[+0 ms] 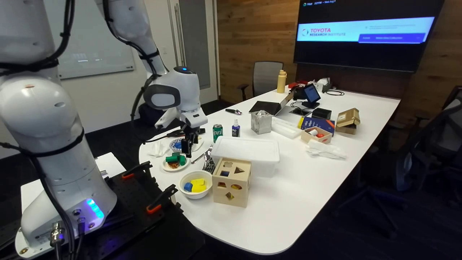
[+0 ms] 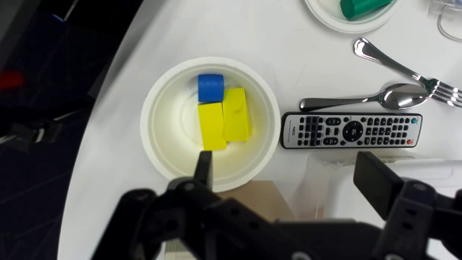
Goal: Slide the lid to close the box, pick up the blue object and put it in the bowl on the left
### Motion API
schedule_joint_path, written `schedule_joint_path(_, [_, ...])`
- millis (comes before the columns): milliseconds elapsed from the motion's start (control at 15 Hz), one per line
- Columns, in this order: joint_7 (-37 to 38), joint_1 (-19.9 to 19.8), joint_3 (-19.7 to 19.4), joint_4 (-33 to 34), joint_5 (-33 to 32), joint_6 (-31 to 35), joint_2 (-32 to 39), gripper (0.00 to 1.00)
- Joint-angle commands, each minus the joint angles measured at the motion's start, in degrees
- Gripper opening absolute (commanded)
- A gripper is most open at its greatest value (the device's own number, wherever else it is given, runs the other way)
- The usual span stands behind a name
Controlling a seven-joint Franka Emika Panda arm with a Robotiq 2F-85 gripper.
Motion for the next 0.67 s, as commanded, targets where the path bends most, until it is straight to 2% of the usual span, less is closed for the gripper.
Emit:
schedule_joint_path(0, [0.0, -0.1, 0.0, 0.1, 0.0, 0.0, 0.1, 1.00])
schedule_joint_path(600, [-0.3, -0.4, -0.4, 0.8, -0.6, -0.2, 0.9, 1.00])
